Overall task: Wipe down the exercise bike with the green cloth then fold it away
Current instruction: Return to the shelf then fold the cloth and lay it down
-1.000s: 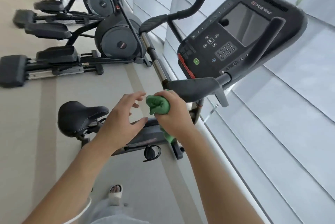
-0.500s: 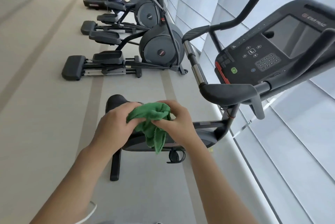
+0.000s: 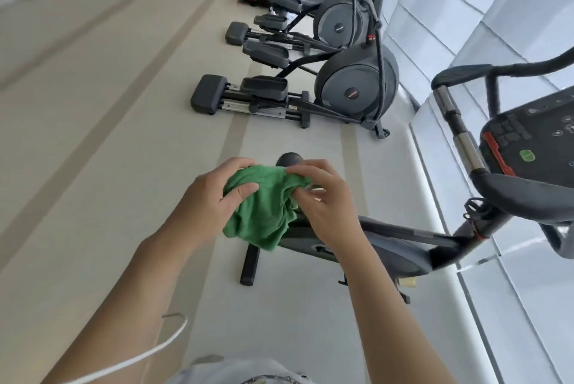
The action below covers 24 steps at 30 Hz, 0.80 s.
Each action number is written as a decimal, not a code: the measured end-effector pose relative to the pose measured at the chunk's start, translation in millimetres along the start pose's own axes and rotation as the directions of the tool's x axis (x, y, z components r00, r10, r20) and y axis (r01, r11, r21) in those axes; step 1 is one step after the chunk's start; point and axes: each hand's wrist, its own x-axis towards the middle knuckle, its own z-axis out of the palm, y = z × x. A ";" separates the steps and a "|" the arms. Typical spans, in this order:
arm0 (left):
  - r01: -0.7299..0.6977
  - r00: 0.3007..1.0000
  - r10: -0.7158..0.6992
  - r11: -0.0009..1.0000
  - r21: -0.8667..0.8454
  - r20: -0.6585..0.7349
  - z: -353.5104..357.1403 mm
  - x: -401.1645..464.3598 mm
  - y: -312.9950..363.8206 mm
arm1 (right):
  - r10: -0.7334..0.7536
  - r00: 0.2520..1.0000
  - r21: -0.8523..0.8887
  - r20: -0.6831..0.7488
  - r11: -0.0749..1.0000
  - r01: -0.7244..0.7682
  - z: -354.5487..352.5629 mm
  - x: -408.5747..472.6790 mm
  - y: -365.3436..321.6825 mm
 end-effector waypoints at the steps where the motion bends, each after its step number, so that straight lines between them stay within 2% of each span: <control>1: 0.009 1.000 -0.009 1.000 -0.001 -0.015 -12.9 -3.4 -7.9 | 0.004 1.000 0.005 0.001 1.000 -0.004 14.4 2.0 -4.3; 4: 0.024 0.998 -0.021 0.999 0.037 -0.066 -56.3 -12.6 -42.6 | 0.044 0.999 0.041 -0.015 0.998 -0.043 58.5 14.9 -19.7; 7: 0.031 0.994 -0.022 0.996 0.086 -0.106 -93.1 -24.4 -77.3 | 0.008 1.000 0.063 0.010 0.998 -0.009 99.3 28.2 -40.9; 15: 0.030 0.950 -0.021 0.999 0.025 -0.312 -174.0 -69.1 -130.1 | -0.064 0.988 0.006 0.138 0.998 0.064 202.0 49.5 -81.0; 18: 0.038 0.900 -0.031 0.999 0.007 -0.435 -198.7 -85.2 -137.8 | -0.101 0.972 -0.007 0.210 0.994 0.105 227.5 58.0 -91.8; 22: 0.105 0.822 0.012 0.980 0.171 -0.569 -223.1 -92.6 -141.8 | -0.243 0.900 0.020 0.362 0.967 0.253 264.6 74.9 -102.7; 24: 0.158 0.790 0.032 0.954 0.254 -0.612 -233.3 -93.3 -145.7 | -0.246 0.873 0.004 0.422 0.963 0.270 281.8 80.8 -104.2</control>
